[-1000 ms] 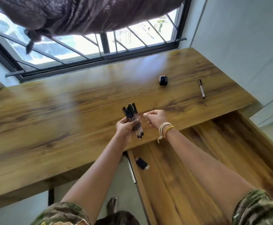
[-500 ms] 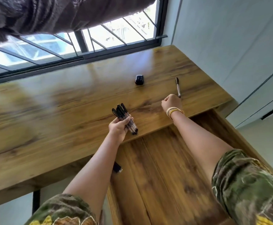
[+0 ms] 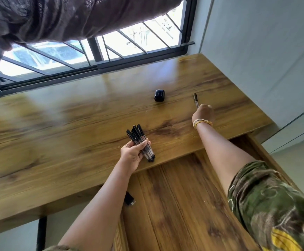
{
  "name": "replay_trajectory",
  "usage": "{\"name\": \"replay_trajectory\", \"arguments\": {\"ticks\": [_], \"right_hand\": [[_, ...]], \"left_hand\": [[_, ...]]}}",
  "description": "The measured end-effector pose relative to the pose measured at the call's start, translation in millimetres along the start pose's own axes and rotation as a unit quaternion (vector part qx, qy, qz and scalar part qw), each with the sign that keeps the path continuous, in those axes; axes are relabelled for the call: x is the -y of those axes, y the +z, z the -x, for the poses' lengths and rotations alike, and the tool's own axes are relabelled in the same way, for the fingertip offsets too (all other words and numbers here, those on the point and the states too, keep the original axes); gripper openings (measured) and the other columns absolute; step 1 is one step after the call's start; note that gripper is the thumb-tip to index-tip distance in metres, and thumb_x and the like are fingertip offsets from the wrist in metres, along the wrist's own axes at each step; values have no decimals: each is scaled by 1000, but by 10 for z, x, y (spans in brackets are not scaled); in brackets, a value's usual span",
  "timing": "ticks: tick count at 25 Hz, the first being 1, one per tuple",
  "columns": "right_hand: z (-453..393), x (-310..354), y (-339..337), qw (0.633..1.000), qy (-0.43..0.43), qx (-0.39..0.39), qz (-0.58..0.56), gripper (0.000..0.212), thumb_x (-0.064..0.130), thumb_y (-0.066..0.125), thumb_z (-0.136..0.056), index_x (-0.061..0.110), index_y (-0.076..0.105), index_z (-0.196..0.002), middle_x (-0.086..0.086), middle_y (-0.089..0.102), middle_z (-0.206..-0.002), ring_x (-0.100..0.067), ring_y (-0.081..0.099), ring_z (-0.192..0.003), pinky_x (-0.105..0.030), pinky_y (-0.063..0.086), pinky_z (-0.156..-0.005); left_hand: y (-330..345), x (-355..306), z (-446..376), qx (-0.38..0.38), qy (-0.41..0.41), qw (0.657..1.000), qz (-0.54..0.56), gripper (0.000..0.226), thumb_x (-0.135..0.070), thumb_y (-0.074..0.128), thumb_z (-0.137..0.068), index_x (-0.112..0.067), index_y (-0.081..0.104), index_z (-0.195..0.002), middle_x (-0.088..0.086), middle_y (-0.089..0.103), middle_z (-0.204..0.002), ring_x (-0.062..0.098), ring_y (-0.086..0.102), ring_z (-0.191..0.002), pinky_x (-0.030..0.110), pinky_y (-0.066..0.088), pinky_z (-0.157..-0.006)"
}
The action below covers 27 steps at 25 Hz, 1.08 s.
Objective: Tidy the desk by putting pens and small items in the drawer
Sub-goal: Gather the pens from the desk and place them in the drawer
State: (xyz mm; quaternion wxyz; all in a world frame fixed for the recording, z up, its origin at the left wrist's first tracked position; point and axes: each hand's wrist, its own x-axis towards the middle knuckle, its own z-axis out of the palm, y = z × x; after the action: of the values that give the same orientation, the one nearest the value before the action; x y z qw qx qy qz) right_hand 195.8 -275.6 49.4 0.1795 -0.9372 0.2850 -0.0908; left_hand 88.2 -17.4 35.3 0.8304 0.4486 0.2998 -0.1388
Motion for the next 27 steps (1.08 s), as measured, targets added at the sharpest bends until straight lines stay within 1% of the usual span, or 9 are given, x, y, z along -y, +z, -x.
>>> {"name": "replay_trajectory", "arguments": {"ticks": [4, 9, 14, 16, 18, 20, 22, 25, 27], "right_hand": [[327, 125, -89, 999, -26, 41, 17, 27, 7, 54, -89, 1, 62, -114, -19, 61, -119, -33, 58, -112, -40, 49, -92], [1055, 291, -105, 990, -113, 54, 60, 23, 11, 57, -88, 4, 65, -108, -16, 66, -110, -29, 64, -102, -34, 53, -82], [1884, 320, 48, 982, -179, 27, 45, 16, 9, 55, -88, 5, 68, -96, -12, 64, -100, -27, 65, -93, -34, 54, -75], [2064, 315, 47, 986, -159, 43, -27, 17, 13, 59, -85, 4, 71, -93, -12, 67, -96, -29, 66, -90, -34, 53, -75], [2203, 236, 6, 982, -75, 74, -158, 21, 19, 64, -81, 7, 74, -94, -11, 73, -93, -25, 68, -89, -28, 51, -78], [2361, 145, -33, 956, -2, 102, -277, 21, 22, 69, -79, 9, 76, -93, -7, 76, -86, -18, 69, -81, -25, 53, -80], [2542, 80, -60, 920, 20, 141, -364, 17, 21, 73, -77, 9, 77, -89, -5, 75, -78, -14, 67, -69, -37, 59, -77], [2801, 41, -102, 893, 15, 199, -404, 8, 21, 75, -76, 16, 76, -82, -4, 74, -75, -17, 68, -65, -45, 61, -69], [2910, 9, -111, 888, 12, 211, -408, 9, 31, 76, -70, 23, 74, -74, -2, 75, -74, -20, 70, -67, -46, 60, -68]], "left_hand": [[-13, -4, 42, 2, 4, 1000, 9, 37, 12, 65, -81, 9, 60, -118, 20, 71, -102, 27, 71, -91, 33, 60, -76], [28, -30, 99, 1, 9, 1000, -3, 35, 11, 66, -82, 7, 60, -116, 22, 69, -108, 29, 69, -99, 33, 60, -78], [34, -26, 126, 4, -1, 1000, -20, 33, 11, 67, -81, 8, 61, -113, 19, 70, -96, 26, 70, -85, 42, 55, -91], [69, -67, 163, -11, 1, 999, -39, 31, 11, 68, -80, 7, 63, -110, 17, 70, -89, 25, 69, -80, 42, 56, -87], [58, -72, 251, -17, 16, 997, -80, 27, 11, 70, -78, 3, 67, -104, 14, 72, -87, 25, 71, -80, 40, 59, -79], [-33, -44, 380, -2, 25, 994, -109, 22, 9, 72, -77, -2, 70, -96, 14, 73, -90, 25, 72, -84, 39, 59, -74], [-176, 5, 558, 17, 23, 993, -113, 19, 9, 71, -78, -5, 71, -91, 12, 73, -88, 24, 71, -82, 39, 60, -74], [-373, 145, 739, 41, 15, 994, -103, 18, 11, 68, -80, -4, 70, -90, 10, 71, -85, 21, 69, -74, 36, 59, -77], [-471, 219, 810, 40, 11, 994, -101, 19, 10, 68, -80, -3, 70, -92, 12, 71, -87, 22, 68, -77, 37, 58, -80]]}}
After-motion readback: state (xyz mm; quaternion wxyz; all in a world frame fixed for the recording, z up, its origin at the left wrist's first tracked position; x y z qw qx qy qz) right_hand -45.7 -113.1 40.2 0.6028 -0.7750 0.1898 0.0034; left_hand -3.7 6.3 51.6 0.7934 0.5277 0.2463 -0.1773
